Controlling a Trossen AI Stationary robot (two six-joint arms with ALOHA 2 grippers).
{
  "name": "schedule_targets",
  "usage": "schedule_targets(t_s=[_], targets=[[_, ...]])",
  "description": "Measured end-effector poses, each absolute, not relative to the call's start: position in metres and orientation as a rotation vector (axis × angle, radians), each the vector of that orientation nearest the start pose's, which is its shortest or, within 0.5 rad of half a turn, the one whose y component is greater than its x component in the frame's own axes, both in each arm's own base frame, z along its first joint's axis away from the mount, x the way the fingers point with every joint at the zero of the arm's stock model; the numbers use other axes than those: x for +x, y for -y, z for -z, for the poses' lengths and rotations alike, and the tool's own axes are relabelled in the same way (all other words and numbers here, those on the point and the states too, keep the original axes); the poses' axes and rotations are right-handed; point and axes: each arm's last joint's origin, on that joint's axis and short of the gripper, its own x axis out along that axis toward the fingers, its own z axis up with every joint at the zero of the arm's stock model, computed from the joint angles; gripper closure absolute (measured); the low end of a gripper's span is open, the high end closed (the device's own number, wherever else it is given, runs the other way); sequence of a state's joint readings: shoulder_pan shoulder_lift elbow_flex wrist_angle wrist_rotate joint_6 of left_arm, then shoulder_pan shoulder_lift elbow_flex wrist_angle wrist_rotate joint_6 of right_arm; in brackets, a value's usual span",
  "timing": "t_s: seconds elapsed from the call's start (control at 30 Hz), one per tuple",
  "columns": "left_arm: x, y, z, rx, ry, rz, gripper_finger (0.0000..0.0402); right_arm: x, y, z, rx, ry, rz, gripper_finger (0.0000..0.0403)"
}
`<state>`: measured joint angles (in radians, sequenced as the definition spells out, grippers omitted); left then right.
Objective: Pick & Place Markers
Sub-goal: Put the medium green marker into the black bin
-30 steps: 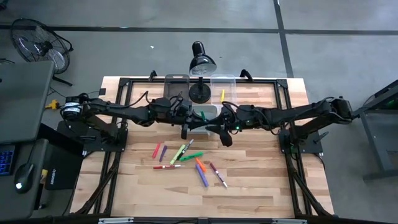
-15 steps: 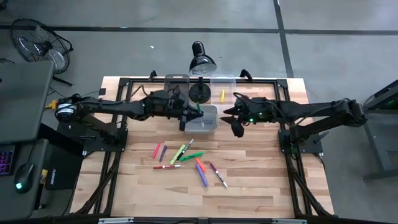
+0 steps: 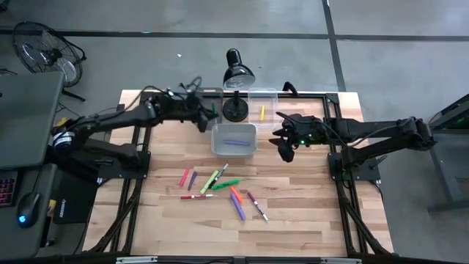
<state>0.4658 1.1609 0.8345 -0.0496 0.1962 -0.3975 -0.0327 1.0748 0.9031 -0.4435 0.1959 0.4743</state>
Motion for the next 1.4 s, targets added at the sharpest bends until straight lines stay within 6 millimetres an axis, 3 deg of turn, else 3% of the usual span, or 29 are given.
schedule_targets(t_s=[0.27,0.6,0.87,1.27,1.4], targets=[[0.199,-0.156,-0.282,-0.64,-0.314,-0.422,0.0362,0.224,0.013,-0.297,0.402,-0.56,0.359,0.0244],[0.184,-0.196,-0.26,-0.804,-0.327,-0.543,0.0359,0.224,0.013,-0.296,0.351,-0.567,0.352,0.0249],[0.192,-0.217,-0.234,-0.927,-0.394,-0.631,0.0357,0.224,0.013,-0.296,0.334,-0.57,0.347,0.0249],[0.223,-0.26,-0.26,-0.988,-0.729,-0.785,0.0356,0.224,0.013,-0.296,0.319,-0.578,0.339,0.0249],[0.234,-0.271,-0.256,-1.081,-0.8,-0.754,0.0356,0.223,0.013,-0.295,0.317,-0.59,0.341,0.0249]])
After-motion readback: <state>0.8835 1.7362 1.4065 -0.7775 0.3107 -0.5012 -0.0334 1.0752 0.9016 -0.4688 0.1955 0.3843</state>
